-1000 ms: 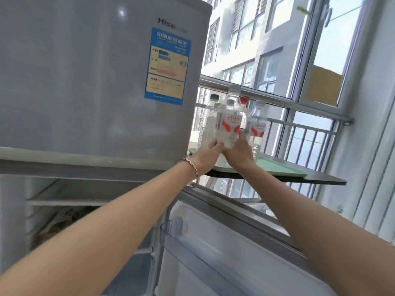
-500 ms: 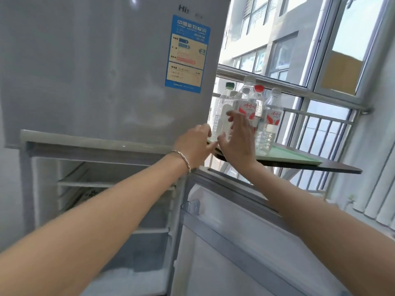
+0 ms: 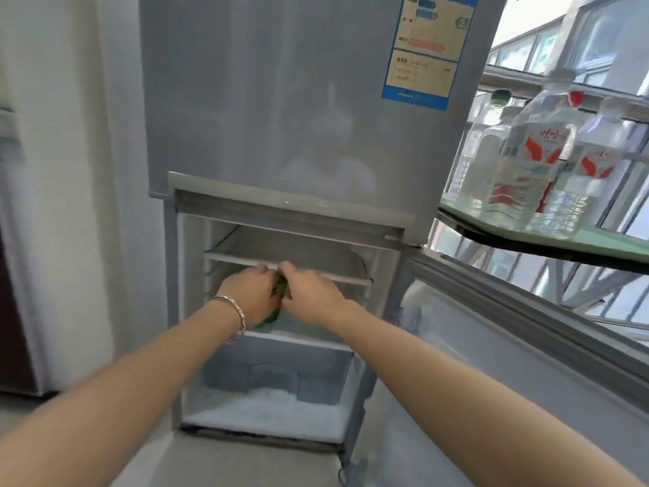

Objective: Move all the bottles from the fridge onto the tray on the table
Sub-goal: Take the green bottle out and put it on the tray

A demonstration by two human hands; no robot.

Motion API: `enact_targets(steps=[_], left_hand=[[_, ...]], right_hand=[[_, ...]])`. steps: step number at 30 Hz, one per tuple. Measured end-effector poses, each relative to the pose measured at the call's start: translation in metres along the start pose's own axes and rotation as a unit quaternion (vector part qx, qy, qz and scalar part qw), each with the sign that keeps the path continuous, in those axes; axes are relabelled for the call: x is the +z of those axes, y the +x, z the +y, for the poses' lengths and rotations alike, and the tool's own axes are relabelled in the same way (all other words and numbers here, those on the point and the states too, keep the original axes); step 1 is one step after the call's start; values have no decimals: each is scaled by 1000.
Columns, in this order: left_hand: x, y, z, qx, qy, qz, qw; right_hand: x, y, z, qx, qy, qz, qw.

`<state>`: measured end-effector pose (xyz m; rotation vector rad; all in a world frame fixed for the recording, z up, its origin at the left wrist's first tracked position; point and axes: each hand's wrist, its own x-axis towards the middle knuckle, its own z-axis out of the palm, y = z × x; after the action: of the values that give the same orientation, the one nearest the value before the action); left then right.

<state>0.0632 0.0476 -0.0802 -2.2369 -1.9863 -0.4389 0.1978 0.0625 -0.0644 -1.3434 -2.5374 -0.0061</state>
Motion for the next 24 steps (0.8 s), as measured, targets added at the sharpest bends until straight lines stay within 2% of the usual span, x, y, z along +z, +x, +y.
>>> enact_targets(steps=[4,7,9,15,18,24], left_hand=[[59,15,-22,-66,36,-65,995],[91,24,-33,-88,40,-84,992],[108,29,-38,-91,43,-88,991],[154,46,-57,-131,31,-114,984],[172,45,-62,-137,20,-124,983],[184,34,-71,-161,10,-132,978]], right_hand=[[74,37,14,31,55,-88,994],[125,68,31,44,-1,-136,990],[149,83,38,42,-32,-144,988],[213,130,47,59,-8,-167,984],[232,140,50,67,-1,-159,985],[255,126,51,46,-60,-80,994]])
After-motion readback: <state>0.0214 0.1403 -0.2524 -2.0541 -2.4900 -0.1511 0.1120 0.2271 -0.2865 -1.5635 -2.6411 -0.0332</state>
